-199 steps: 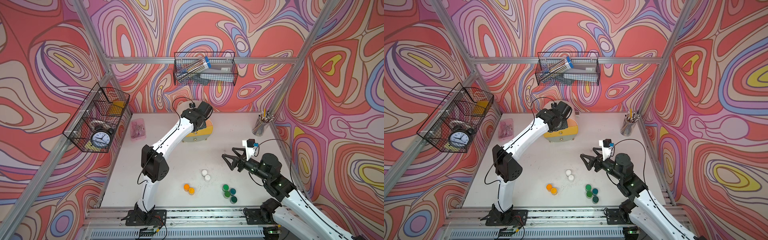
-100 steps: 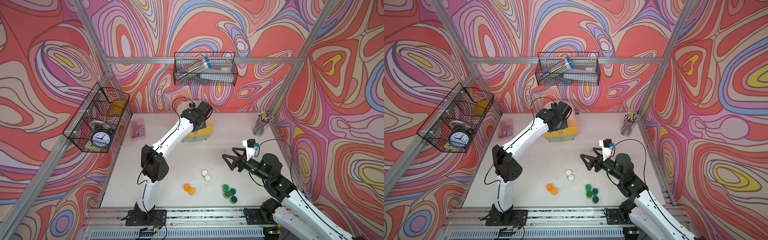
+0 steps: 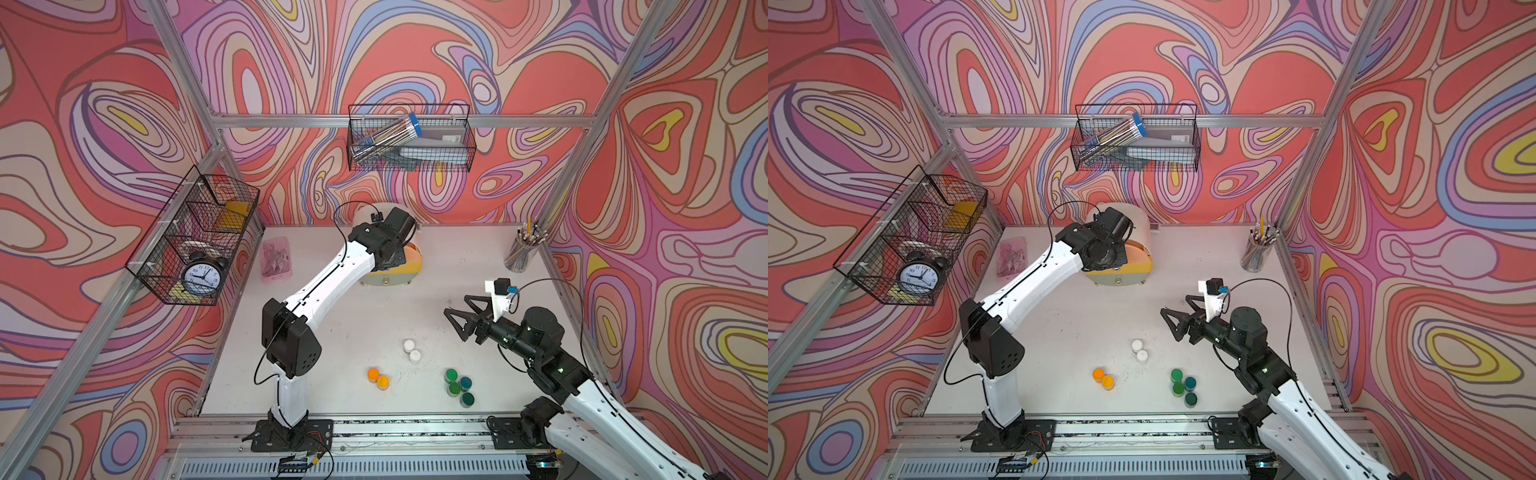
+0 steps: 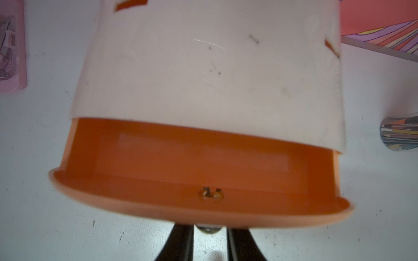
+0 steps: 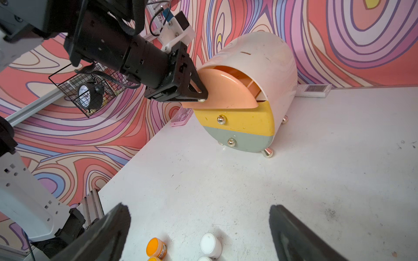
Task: Put the paint cans in the drawer according to color
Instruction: Open the drawer in the storage box.
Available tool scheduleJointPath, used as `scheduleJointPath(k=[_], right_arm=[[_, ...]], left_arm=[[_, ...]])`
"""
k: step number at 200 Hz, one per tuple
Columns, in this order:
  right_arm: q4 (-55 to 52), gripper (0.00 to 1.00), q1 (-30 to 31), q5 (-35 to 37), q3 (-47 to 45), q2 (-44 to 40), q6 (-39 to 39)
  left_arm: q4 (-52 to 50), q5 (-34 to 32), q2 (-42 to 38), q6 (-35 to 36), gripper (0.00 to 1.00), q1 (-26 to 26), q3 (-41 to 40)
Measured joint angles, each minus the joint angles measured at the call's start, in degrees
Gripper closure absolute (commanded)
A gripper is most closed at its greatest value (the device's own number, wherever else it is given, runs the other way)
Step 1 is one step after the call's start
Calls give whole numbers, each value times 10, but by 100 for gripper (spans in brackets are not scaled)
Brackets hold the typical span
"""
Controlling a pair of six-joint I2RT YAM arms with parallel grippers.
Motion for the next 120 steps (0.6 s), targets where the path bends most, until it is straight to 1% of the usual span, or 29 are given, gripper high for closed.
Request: scheduleJointPath(k=[79, 120], right_arm=[[0, 2, 0, 0, 0, 3, 0], [-4, 2, 0, 0, 0, 3, 0]], left_arm=[[0, -1, -67, -1, 86, -22, -74], [1, -10, -86, -3, 86, -33, -99]])
